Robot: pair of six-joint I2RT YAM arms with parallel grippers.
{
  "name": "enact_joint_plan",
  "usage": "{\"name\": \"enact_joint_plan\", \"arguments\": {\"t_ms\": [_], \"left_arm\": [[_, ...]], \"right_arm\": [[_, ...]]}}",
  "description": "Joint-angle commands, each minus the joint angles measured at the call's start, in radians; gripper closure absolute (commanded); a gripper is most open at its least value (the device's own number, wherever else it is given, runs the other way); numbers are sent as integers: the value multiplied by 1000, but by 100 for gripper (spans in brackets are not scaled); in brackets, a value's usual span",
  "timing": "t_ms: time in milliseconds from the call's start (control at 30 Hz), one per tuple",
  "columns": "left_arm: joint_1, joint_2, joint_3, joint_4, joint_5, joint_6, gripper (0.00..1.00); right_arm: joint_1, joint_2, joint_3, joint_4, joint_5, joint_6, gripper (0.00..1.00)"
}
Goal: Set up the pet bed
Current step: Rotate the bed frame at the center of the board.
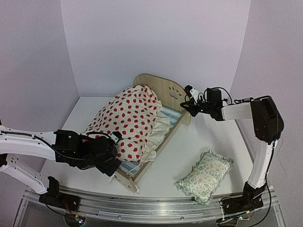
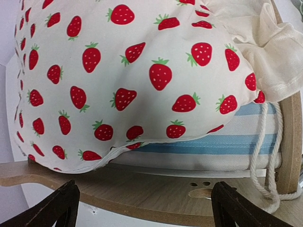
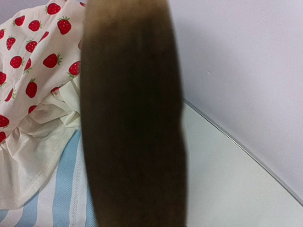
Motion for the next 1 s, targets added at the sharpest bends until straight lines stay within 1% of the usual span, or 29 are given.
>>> {"name": "enact_joint_plan", "arguments": {"t_ms": [0,100,200,267,367,467,533,667,867,967], "left_arm": [[-4,-24,112,267,-30,-10,0],[-4,-18,116,273,-44,-14,1],[-4,2,125,254,-42,-47,0],[-6,23,140,228,-26,-73,1],[-8,47,159,203,14,-100,0],[-10,60,183,177,29,-118,0],[-11,54,210,158,12,-125,0],[-11,43,271,108,-17,-152,0],[-12,28,269,139,100,-203,0],[-16,17,280,166,147,-179,0]], "right_arm": [[11,-134,-120,-40,706,125,100],[19,-202,-193,-60,838,155,100],[50,-279,-251,-120,900,192,100],[88,-313,-265,-190,940,215,100],[169,-340,-300,-233,979,233,100],[252,-319,-322,-247,1041,238,100],[289,-290,-338,-250,1093,251,100],[315,-236,-362,-256,1144,328,100],[340,-190,-345,-312,1210,437,100],[361,-161,-325,-330,1231,460,100]]}}
